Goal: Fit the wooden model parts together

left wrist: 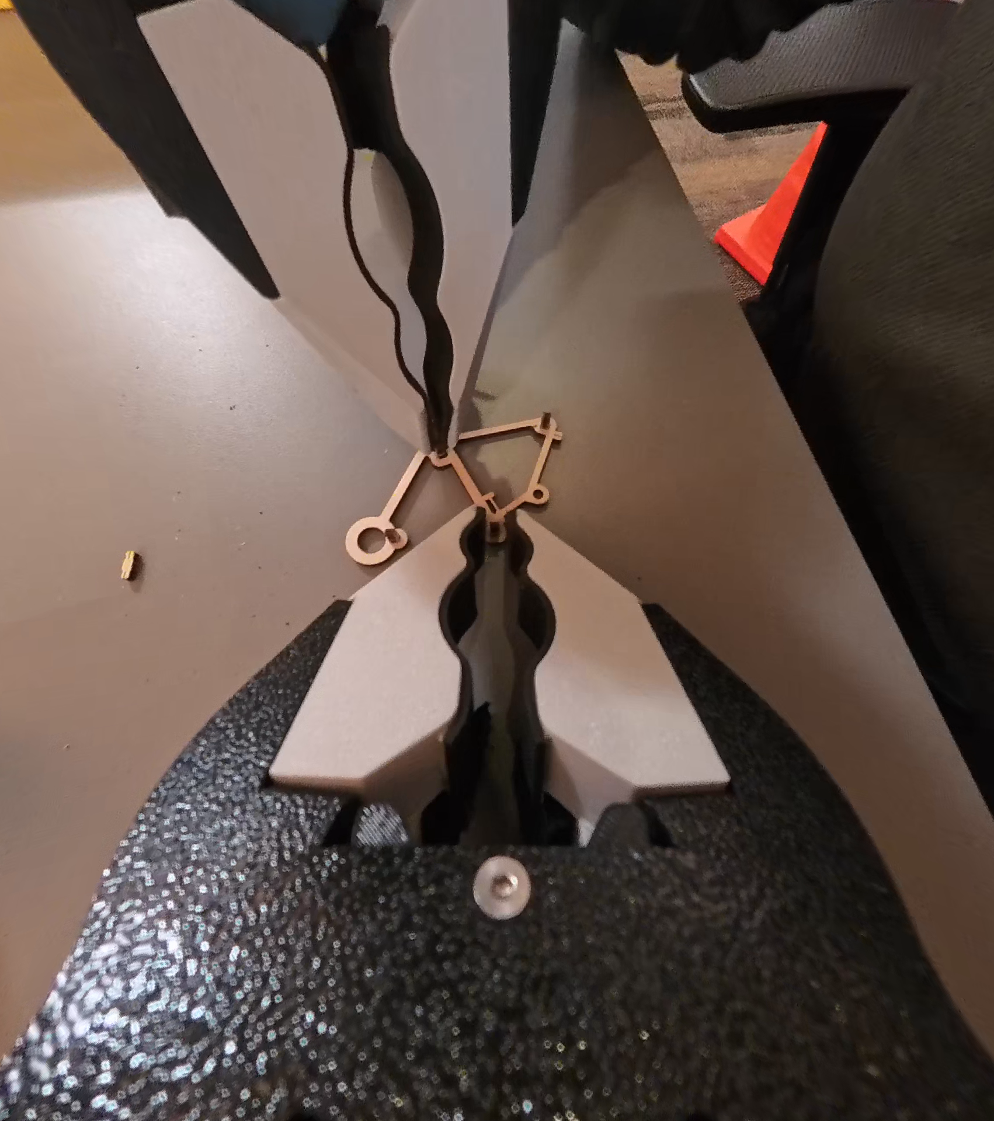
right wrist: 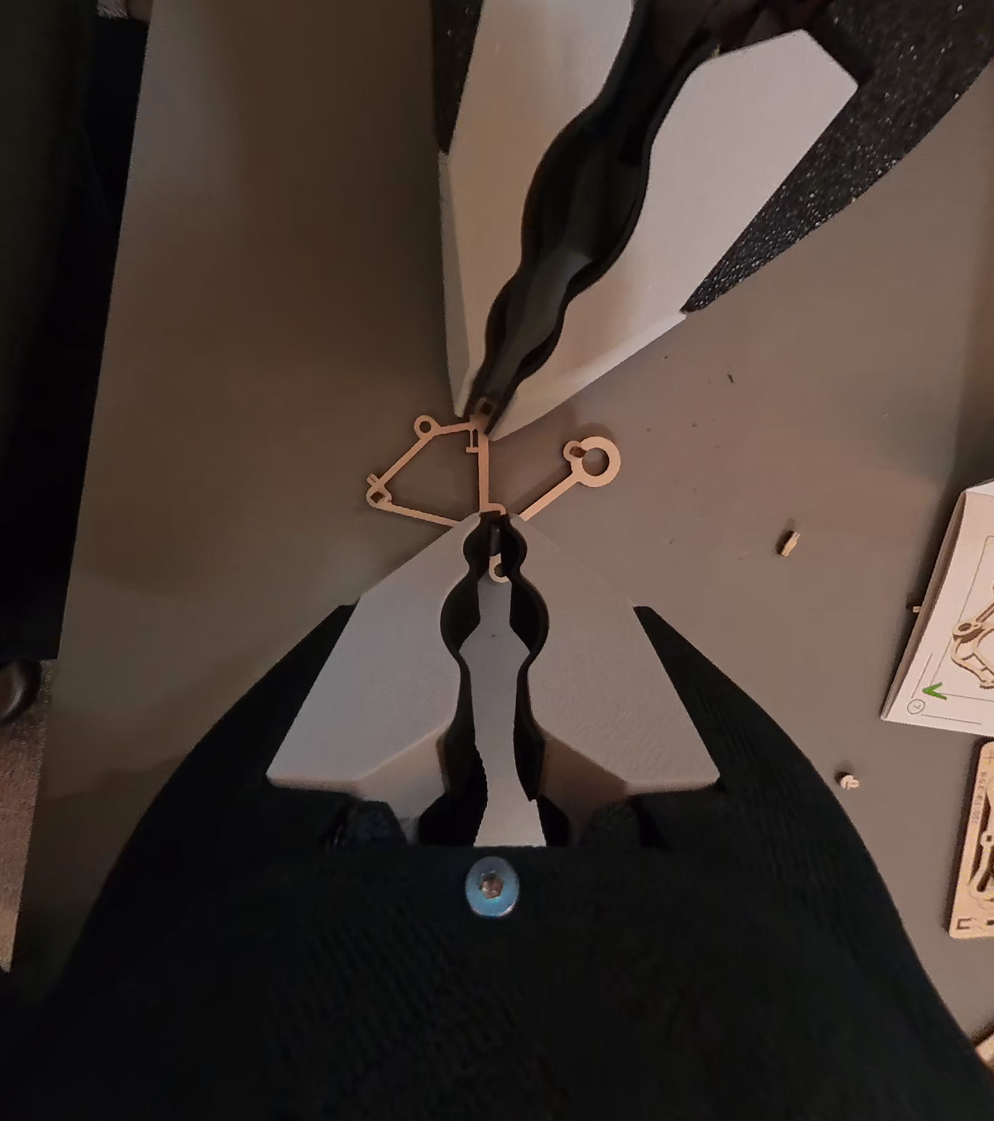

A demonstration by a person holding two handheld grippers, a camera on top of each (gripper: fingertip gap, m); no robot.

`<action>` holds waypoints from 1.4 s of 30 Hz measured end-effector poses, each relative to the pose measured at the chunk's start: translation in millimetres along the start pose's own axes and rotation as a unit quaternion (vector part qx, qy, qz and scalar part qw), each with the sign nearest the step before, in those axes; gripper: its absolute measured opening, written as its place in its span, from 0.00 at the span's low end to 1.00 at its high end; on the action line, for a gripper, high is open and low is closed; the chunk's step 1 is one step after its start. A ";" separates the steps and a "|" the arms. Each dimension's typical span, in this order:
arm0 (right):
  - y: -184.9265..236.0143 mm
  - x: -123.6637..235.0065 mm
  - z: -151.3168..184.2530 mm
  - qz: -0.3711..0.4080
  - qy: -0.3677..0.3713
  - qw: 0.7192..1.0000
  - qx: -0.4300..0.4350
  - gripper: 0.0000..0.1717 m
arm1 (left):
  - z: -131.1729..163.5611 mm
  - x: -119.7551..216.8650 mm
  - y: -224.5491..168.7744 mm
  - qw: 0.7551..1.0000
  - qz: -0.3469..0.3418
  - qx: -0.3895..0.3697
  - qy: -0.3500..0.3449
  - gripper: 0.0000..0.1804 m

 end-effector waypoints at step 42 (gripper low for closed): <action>-2.3 -2.1 -2.3 0.009 0.028 0.999 -0.025 0.00 | -0.6 -0.9 4.3 1.000 -0.012 0.002 0.001 0.03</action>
Point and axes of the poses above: each gripper's, where its closed fingertips meet, x back along the fingers, z out of its underside, y = z × x across the jaws, the point moved 7 cm from there along x, back along the fingers, and after that the axes turned 1 degree about -z, right-handed, at the moved point
